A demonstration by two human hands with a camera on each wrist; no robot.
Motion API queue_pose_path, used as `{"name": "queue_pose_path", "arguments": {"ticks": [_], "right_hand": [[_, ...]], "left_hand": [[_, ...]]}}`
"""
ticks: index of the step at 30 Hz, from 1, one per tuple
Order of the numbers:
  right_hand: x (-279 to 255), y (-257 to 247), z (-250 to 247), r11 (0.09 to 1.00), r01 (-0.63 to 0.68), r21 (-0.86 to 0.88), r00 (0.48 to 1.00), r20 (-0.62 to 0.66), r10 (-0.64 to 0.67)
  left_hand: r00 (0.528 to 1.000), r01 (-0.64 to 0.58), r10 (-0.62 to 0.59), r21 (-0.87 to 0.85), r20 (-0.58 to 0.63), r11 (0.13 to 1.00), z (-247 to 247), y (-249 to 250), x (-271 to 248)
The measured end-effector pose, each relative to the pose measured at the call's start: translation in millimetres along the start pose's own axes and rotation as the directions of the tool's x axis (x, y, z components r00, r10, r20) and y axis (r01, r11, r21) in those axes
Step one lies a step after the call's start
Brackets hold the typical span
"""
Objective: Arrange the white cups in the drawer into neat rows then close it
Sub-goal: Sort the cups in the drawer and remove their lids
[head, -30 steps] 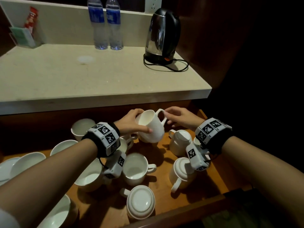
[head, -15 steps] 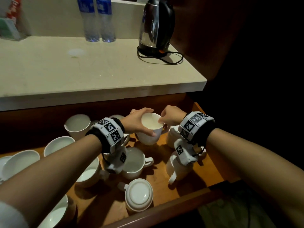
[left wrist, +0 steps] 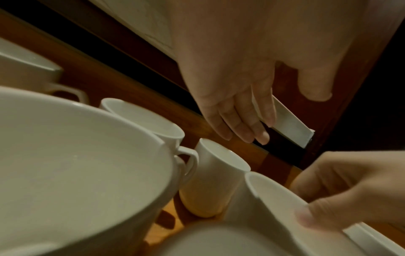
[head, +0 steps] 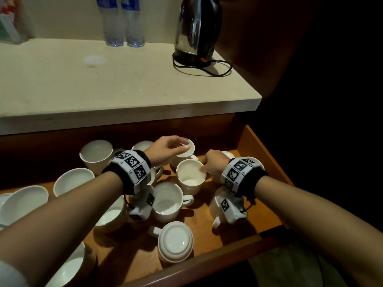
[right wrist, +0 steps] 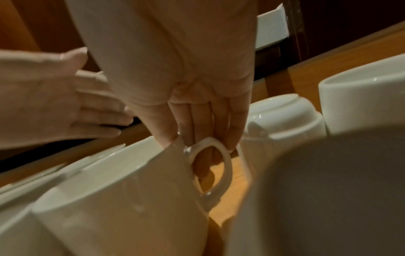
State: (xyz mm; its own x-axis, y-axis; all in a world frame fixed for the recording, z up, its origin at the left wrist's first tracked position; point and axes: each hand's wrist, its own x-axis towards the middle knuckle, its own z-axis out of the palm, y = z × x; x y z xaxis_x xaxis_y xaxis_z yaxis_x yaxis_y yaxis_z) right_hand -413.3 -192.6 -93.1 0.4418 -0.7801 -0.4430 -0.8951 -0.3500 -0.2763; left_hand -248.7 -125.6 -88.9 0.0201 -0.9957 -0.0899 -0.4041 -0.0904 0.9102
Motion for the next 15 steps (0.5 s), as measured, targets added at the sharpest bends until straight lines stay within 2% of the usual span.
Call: {"name": "queue_pose_path", "arguments": {"ticks": [9,12,15], "right_hand": [[-3.4,8.0,-5.4,0.998,0.044,0.048,0.997,0.057,-0.046],[-4.3,20.5,-22.7,0.991,0.053,0.125,0.995,-0.091,-0.042],[-4.0,41.4,-35.5,0.969,0.040,0.244,0.971,-0.239,0.020]], "left_hand": [[0.999,-0.032,0.031,-0.040,-0.024,0.999,11.9,9.8,4.9],[0.999,-0.039,0.038,-0.043,-0.023,0.998,17.2,12.4,8.3],[0.999,-0.048,0.047,-0.032,-0.010,0.998,24.1,16.5,14.2]]}}
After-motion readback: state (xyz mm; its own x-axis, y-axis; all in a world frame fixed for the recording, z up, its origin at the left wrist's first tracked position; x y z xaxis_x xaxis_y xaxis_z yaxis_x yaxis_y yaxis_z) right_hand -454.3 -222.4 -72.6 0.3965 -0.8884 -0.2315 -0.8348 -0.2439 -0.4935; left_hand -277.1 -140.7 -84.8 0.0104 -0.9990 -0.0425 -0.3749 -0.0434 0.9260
